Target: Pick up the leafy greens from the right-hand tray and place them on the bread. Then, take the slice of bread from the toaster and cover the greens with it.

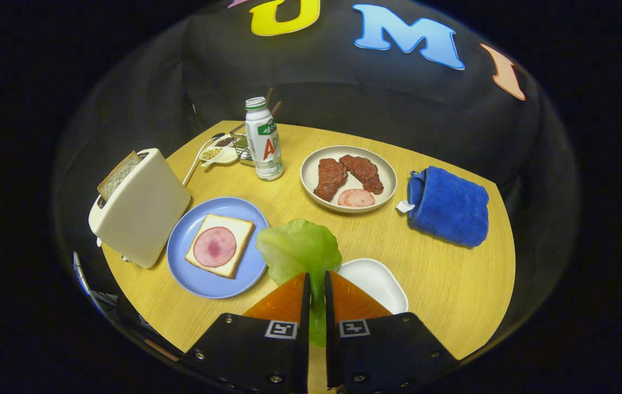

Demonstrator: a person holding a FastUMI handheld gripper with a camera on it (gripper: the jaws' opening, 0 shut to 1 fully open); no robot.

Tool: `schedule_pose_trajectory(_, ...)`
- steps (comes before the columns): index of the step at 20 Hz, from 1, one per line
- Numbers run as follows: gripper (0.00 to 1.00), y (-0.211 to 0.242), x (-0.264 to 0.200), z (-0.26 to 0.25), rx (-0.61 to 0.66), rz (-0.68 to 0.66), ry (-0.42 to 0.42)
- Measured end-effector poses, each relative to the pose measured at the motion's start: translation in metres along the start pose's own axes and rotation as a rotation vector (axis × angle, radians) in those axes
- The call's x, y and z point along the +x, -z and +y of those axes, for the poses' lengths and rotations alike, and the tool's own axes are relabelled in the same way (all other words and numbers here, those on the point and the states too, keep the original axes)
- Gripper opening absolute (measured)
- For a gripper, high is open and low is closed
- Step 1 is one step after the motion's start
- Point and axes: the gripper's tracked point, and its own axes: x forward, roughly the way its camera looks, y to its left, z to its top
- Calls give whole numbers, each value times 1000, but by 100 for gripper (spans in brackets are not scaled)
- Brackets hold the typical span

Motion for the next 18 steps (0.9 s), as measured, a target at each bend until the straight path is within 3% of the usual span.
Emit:
schedule_pose_trajectory(8,13,-30,20,63,-90,-12,-51)
schedule_pose_trajectory(12,13,-42,37,84,-162,-33,-30)
schedule_pose_trajectory(18,13,-29,63,120,-168,23,-91)
